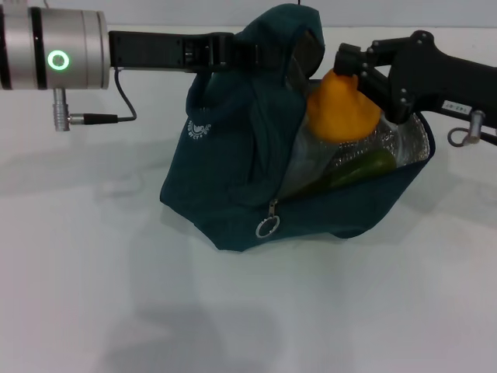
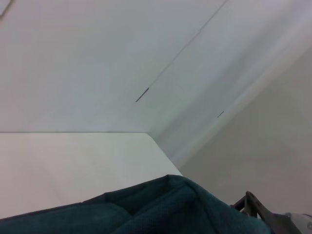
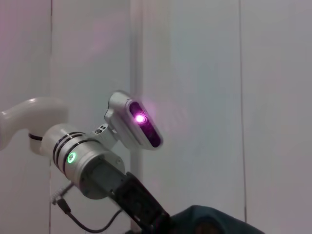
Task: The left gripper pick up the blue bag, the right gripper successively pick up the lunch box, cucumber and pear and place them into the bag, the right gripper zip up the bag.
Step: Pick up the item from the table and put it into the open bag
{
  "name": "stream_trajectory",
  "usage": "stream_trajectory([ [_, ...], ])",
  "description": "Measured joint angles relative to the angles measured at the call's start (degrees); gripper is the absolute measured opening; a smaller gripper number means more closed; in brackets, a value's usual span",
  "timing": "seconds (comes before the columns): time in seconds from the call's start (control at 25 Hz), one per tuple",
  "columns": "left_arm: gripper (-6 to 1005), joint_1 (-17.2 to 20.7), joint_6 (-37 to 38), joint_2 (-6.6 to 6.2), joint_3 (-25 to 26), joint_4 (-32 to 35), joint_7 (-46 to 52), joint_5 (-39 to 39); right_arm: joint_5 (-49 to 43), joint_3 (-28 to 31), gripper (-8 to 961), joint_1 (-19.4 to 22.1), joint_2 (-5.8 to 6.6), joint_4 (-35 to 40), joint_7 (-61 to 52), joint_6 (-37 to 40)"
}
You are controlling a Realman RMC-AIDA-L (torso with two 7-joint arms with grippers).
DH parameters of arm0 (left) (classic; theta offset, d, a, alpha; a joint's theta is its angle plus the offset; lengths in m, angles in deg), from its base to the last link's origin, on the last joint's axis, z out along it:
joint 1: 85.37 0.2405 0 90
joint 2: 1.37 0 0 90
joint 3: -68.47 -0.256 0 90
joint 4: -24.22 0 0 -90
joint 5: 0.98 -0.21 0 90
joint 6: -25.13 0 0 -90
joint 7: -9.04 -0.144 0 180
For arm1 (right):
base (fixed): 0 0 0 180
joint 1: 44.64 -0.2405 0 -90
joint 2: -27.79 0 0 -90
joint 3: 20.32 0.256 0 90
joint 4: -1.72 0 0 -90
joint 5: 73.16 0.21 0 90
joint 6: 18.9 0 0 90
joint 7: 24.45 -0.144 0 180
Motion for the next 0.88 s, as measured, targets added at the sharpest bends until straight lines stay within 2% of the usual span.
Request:
stream_trajectory([
  [0.4,40,0.2,0.0,-0.09,0.6,0.0,-0.1,0.0,0.0,1.5,33,2.6,0.22,1.4,-0.5,-0.6],
  [0.88,40,0.1,0.1,-0.56,0.7,0.2,-0.1,0.4,-0.6,0.7,34,2.4,0.25,0.8,-0.9,-4.7],
])
